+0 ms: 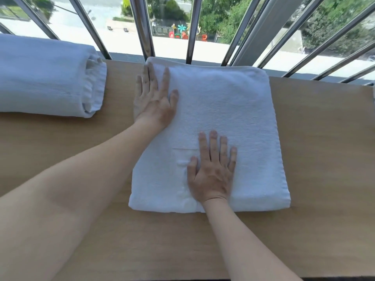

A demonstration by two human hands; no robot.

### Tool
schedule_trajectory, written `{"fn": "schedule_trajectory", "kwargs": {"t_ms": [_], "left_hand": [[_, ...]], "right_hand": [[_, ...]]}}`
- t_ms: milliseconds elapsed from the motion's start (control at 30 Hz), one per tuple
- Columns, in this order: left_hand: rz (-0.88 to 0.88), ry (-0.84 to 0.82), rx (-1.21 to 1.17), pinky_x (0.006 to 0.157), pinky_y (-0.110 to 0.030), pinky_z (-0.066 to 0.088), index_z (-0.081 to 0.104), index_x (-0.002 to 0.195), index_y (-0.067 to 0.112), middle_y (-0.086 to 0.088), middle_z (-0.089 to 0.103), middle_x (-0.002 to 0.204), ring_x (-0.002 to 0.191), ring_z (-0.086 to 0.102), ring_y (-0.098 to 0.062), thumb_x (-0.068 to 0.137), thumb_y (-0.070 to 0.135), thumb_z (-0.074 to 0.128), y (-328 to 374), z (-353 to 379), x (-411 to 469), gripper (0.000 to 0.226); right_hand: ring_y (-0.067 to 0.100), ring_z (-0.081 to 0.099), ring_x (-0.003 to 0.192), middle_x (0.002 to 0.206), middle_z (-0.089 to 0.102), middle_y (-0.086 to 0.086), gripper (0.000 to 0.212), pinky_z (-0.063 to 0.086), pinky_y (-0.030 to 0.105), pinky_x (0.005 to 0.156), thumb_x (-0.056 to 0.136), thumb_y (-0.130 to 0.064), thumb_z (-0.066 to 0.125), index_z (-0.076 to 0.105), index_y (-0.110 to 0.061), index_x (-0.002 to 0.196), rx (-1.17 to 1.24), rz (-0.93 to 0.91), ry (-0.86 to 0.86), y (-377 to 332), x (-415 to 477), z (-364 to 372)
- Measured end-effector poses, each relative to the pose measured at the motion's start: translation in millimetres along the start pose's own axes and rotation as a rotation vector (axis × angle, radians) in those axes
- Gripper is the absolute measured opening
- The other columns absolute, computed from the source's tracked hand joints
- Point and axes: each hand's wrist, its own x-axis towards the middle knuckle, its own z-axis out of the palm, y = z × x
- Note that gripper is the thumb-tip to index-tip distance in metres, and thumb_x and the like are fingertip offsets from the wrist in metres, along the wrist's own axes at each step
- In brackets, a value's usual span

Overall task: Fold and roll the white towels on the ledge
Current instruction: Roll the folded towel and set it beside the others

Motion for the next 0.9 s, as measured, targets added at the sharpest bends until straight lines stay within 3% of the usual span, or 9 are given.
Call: {"fn": "schedule_trajectory", "kwargs": {"t_ms": [233, 400, 567, 733, 900], "left_hand": [[0.111, -0.072, -0.074, 0.122, -0.036, -0.017, -0.008, 0.16, 0.025, -0.005, -0.017, 0.167, 0.153, -0.019, -0.02, 0.1, 0.05, 0.011, 31, 24, -113, 0.068], [0.154, -0.096, -0.037, 0.118, -0.033, -0.025, -0.014, 0.158, 0.033, 0.004, -0.025, 0.165, 0.149, -0.03, -0.013, 0.099, 0.055, 0.001, 22, 34, -178, 0.065], [0.174, -0.02, 0.079, 0.122, -0.037, -0.017, -0.01, 0.16, 0.032, 0.003, -0.016, 0.167, 0.153, -0.019, -0.017, 0.103, 0.054, 0.006, -4, 37, -208, 0.063], [0.159, 0.018, 0.109, 0.124, -0.039, -0.013, 0.0, 0.161, 0.026, -0.002, -0.005, 0.169, 0.155, -0.007, -0.023, 0.104, 0.05, 0.008, -11, 38, -229, 0.062], [0.274, 0.041, 0.086, 0.125, -0.048, 0.009, 0.022, 0.158, 0.014, -0.006, 0.019, 0.166, 0.154, 0.016, -0.03, 0.106, 0.041, 0.013, -22, 39, -254, 0.059]], "right_hand": [[0.025, 0.01, 0.153, 0.165, 0.019, 0.002, 0.058, 0.007, 0.053, 0.123, 0.1, -0.036, 0.028, 0.028, -0.025, 0.157, 0.034, 0.026, -0.033, -2, 0, -5], [0.02, -0.003, 0.154, 0.168, 0.005, 0.0, 0.06, -0.004, 0.049, 0.123, 0.103, -0.043, 0.024, 0.012, -0.029, 0.159, 0.04, 0.041, -0.14, 7, -9, -13], [0.016, -0.022, 0.15, 0.163, -0.025, -0.008, 0.067, -0.015, 0.046, 0.121, 0.094, -0.068, 0.0, -0.02, -0.042, 0.153, -0.096, 0.176, -0.236, 69, -28, -26], [0.017, -0.013, 0.152, 0.165, -0.018, -0.006, 0.061, -0.004, 0.044, 0.124, 0.098, -0.056, 0.003, -0.016, -0.042, 0.154, -0.026, 0.265, -0.235, 121, -53, -38], [0.02, -0.018, 0.152, 0.162, -0.026, -0.006, 0.058, -0.009, 0.046, 0.122, 0.095, -0.051, -0.017, -0.023, -0.04, 0.152, -0.095, 0.232, -0.229, 123, -83, -41]]}}
